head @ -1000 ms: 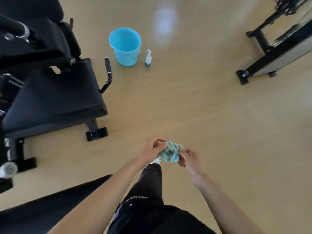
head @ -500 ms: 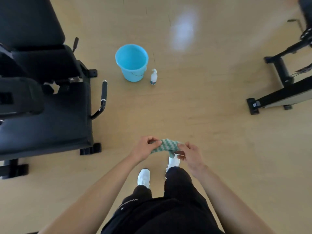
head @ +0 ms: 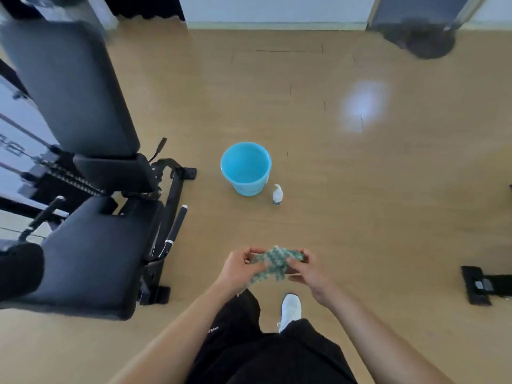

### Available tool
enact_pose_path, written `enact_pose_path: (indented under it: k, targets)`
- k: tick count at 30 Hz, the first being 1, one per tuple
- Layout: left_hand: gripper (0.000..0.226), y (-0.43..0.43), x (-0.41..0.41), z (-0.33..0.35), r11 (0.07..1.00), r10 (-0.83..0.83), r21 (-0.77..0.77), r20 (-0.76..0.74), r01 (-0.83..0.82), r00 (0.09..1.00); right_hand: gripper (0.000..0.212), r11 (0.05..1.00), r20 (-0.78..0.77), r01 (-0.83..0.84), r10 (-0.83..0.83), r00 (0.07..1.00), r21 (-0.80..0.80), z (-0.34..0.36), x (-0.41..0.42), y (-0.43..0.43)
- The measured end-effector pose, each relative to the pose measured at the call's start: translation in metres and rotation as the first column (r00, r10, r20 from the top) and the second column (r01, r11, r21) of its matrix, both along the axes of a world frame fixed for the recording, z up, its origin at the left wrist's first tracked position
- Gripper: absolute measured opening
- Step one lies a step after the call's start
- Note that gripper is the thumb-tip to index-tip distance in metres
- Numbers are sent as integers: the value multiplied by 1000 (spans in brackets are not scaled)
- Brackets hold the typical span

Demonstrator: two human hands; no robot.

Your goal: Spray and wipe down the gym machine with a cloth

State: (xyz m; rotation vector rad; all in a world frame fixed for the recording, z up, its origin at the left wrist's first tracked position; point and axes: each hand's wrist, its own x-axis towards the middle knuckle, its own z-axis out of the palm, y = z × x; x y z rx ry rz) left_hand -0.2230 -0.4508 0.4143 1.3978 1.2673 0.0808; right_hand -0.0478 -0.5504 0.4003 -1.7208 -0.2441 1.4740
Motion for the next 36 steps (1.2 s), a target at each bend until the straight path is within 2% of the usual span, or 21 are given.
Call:
enact_pose_path:
  k: [3, 5, 9, 16, 21, 24, 27, 29, 32, 36]
  targets:
    - [33, 39, 18, -1, 1000, 28, -2, -62, -28, 998, 8, 1000, 39, 15, -14, 999, -25, 0, 39, 49]
    - [25, 68, 26, -8, 995, 97, 8, -99, -96, 990, 8, 999, 53, 6, -3, 999, -43, -2, 61, 84]
    - [10, 136, 48, -28, 965, 255, -45, -82, -260, 963, 7, 996, 79, -46, 52, 995, -81, -15, 96, 167]
    - [3, 293, 95, -71, 884, 448, -117, -65, -453, 892, 12, 979, 119, -83, 106, 987, -184, -39, 129, 346]
    - [7, 394, 119, -82, 852, 502, -121, -91, -510, 860, 9, 962, 170, -113, 158, 973, -248, -37, 136, 460]
    - [21, 438, 132, -85, 815, 543, -225, -24, -533, 840, 28, 956, 148, -124, 168, 975, -267, -40, 140, 512]
    - [44, 467, 138, -95, 782, 534, -369, -22, -503, 845, 35, 939, 7, -170, 180, 984, -299, -32, 143, 547]
    - [40, 475, 131, -104, 776, 519, -373, -81, -509, 851, 50, 905, -18, -221, 231, 973, -362, -36, 149, 554]
    - [11, 469, 114, -109, 757, 551, -345, -121, -556, 826, 43, 870, 71, -279, 335, 940, -406, -45, 158, 547]
    - [14, 456, 99, -100, 747, 587, -316, -99, -584, 804, 26, 811, 180, -408, 515, 838, -420, -51, 159, 523]
